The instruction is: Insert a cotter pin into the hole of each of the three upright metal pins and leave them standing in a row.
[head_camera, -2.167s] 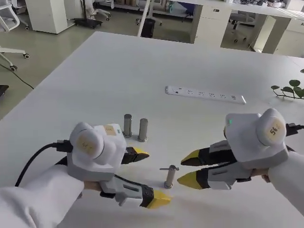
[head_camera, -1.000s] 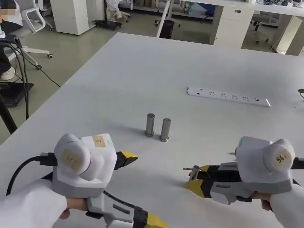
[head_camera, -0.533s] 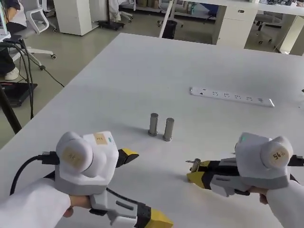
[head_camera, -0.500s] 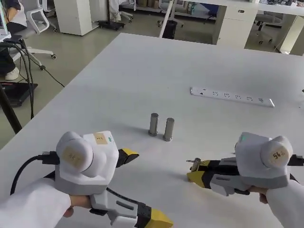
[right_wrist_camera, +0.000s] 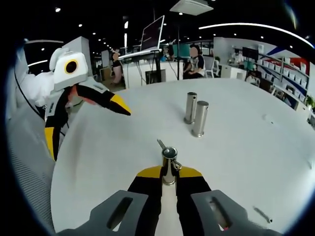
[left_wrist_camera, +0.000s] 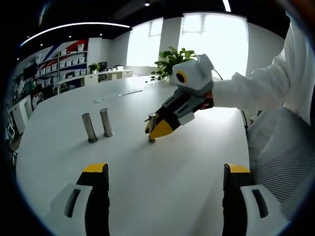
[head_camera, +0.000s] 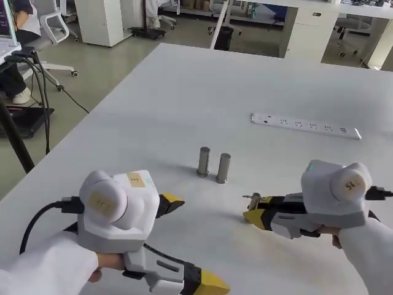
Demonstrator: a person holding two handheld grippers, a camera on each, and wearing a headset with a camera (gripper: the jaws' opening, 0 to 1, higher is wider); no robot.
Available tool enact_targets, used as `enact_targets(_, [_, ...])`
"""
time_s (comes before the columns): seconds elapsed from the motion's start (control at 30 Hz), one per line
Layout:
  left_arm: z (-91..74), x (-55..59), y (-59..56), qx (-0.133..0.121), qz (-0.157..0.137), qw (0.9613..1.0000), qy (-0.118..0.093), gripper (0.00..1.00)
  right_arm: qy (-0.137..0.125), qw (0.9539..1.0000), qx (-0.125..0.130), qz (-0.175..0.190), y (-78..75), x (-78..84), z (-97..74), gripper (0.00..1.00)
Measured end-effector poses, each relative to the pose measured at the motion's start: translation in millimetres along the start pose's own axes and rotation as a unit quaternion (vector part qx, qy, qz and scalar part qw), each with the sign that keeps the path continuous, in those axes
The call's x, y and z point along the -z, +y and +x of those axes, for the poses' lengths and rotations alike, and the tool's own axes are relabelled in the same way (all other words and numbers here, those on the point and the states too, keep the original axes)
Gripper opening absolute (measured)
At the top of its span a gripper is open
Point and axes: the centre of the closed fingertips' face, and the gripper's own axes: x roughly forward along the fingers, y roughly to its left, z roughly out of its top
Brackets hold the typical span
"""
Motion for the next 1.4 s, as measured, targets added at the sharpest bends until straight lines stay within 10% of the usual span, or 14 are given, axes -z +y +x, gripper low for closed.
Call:
enact_targets(0.37, [1.1,3.0,-1.2,-0.001,-0.007,1.0,0.005,0.96,-0.007,0.9998,-0.005,0.017,0.4,-2.0,1.3,0.05])
enact_targets(0.6, [1.1,-2.0,-3.4,-0.002,-0.014,0.9999,0.003,0.97,-0.023,0.9995,-0.007,0.023,0.8,-9.6,-7.3,0.23])
enact_targets(1.0, [-0.5,-24.2,-15.7,0.002,-0.029,0.9993,-0.025,0.98,-0.065,0.9973,0.012,0.031,20.5,-28.8,-74.2,0.48])
enact_targets(1.4, [-10.0,-36.0,-33.9,-0.011,-0.048,0.9977,-0.046,0.99,-0.049,0.9953,0.043,0.071,28.9,4.0,-127.1,0.75])
